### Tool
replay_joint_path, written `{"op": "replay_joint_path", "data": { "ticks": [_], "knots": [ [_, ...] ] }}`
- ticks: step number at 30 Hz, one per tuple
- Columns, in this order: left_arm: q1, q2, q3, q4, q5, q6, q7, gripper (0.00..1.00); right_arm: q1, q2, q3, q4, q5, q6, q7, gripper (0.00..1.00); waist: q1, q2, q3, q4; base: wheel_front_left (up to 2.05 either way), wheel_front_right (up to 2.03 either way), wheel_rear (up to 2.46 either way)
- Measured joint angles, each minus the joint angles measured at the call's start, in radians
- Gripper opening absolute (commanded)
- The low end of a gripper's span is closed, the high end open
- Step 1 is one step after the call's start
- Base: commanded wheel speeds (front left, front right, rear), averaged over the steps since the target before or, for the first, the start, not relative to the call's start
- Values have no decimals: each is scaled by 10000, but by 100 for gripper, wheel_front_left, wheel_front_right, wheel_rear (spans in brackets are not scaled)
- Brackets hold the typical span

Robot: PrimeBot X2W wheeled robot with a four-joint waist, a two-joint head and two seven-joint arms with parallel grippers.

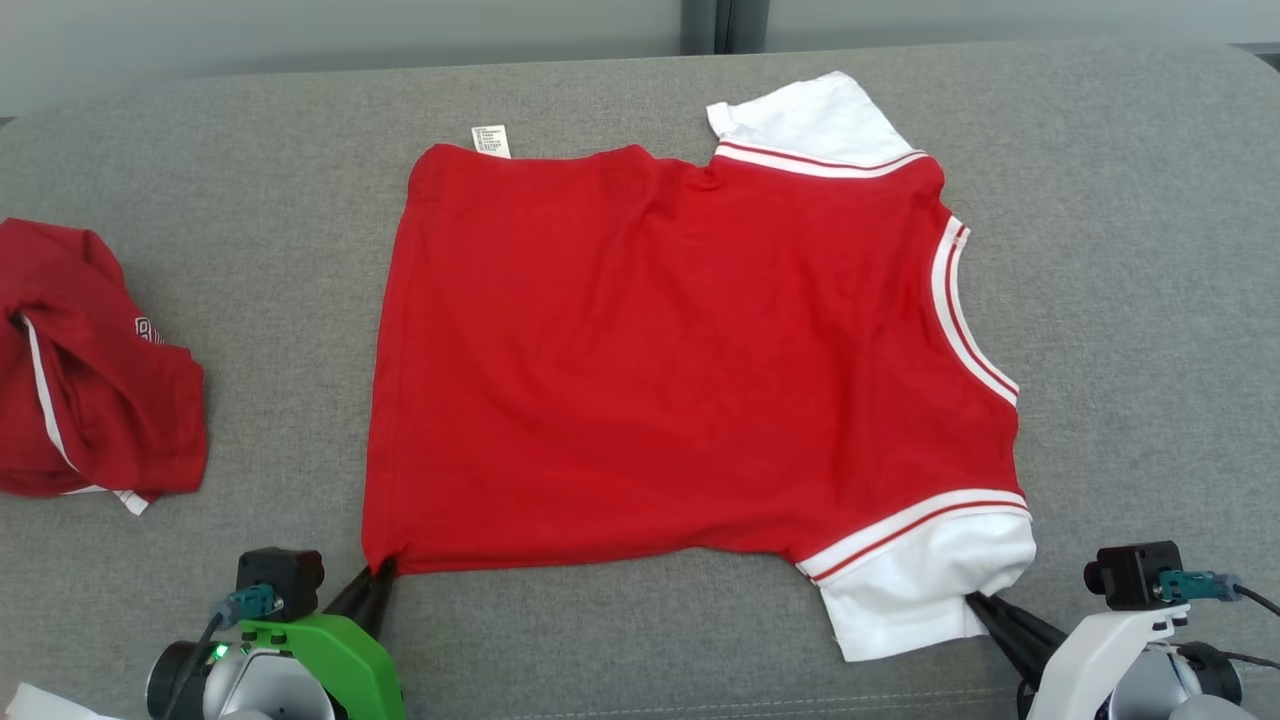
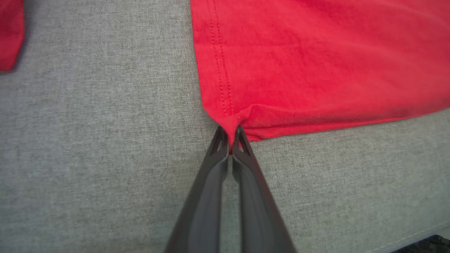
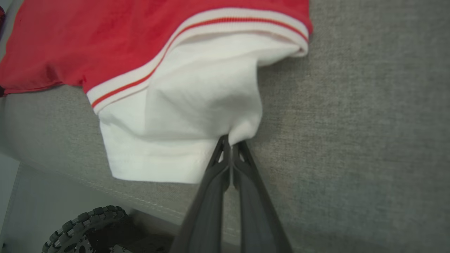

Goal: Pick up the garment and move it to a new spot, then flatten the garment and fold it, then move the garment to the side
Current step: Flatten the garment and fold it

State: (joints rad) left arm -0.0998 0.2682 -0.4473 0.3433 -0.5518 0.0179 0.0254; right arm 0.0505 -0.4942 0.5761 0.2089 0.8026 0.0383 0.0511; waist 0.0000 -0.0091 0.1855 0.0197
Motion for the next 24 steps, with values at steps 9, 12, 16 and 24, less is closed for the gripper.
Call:
{"op": "replay_joint_path", "data": {
  "ticks": [9,12,16,24],
  "knots": [
    [12,56,240,-127,-67,2,-207,0,670,387,-155,-236,1781,585,460,0,0,0,-166,-18,0,0,0],
    [11,94,267,-268,-67,4,-276,0,856,387,-153,-399,2017,600,570,0,0,0,-192,-18,0,0,0],
    [11,111,311,-353,-69,10,-311,0,897,359,-332,-947,2527,708,570,0,0,0,-229,-36,0,0,0],
    [11,180,336,-698,-69,44,-326,0,853,548,-951,-2142,4253,805,616,0,0,0,-280,-135,0,0,0]
  ]
}}
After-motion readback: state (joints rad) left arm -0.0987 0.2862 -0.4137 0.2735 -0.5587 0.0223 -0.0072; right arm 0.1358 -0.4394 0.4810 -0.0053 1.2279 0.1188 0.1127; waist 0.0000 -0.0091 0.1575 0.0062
